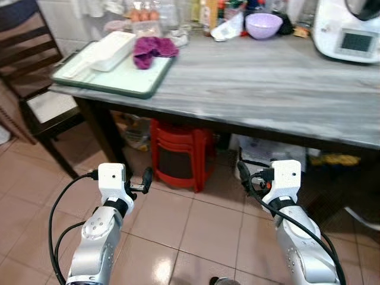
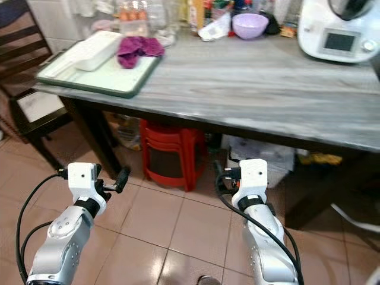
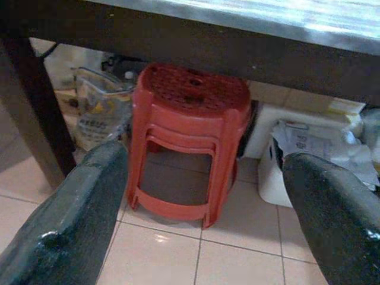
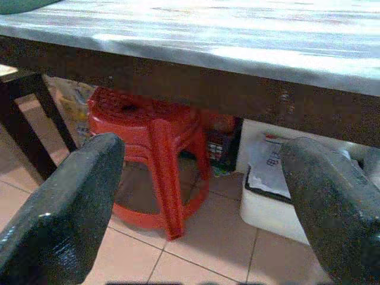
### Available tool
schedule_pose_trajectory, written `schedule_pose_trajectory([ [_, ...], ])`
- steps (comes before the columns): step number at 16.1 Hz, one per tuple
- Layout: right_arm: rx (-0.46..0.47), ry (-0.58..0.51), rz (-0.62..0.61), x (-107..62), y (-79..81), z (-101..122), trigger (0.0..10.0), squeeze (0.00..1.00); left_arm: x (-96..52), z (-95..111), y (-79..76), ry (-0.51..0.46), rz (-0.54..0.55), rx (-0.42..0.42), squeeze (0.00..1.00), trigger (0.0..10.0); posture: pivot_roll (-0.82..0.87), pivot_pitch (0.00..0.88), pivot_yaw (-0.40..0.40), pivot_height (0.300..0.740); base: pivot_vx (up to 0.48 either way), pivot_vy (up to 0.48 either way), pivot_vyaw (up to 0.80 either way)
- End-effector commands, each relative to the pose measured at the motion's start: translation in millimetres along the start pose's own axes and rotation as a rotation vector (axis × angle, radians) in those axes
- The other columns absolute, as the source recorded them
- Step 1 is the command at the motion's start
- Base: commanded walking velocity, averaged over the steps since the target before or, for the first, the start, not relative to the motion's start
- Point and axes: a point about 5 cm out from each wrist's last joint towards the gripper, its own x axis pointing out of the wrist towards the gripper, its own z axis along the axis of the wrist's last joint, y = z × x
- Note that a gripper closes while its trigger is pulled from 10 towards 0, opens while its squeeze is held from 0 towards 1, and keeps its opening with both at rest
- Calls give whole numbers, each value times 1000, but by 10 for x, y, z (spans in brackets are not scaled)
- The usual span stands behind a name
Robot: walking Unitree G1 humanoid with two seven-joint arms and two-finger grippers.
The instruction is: Setting the table
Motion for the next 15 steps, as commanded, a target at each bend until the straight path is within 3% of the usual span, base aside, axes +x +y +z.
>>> schedule_pose_trajectory([
  [1,9,4,-4,2,12,-3,10000,0,-15,-37,37,24,17,5,0,10000,-129,129,47,740,0,0,-631],
  [4,11,4,-6,6,6,-4,10000,0,-12,-38,31,26,16,6,0,10000,-129,129,47,740,0,0,-575],
  [15,18,-4,-14,4,-4,8,10000,0,-1,-21,23,27,13,13,0,10000,-130,131,51,740,-265,0,0],
])
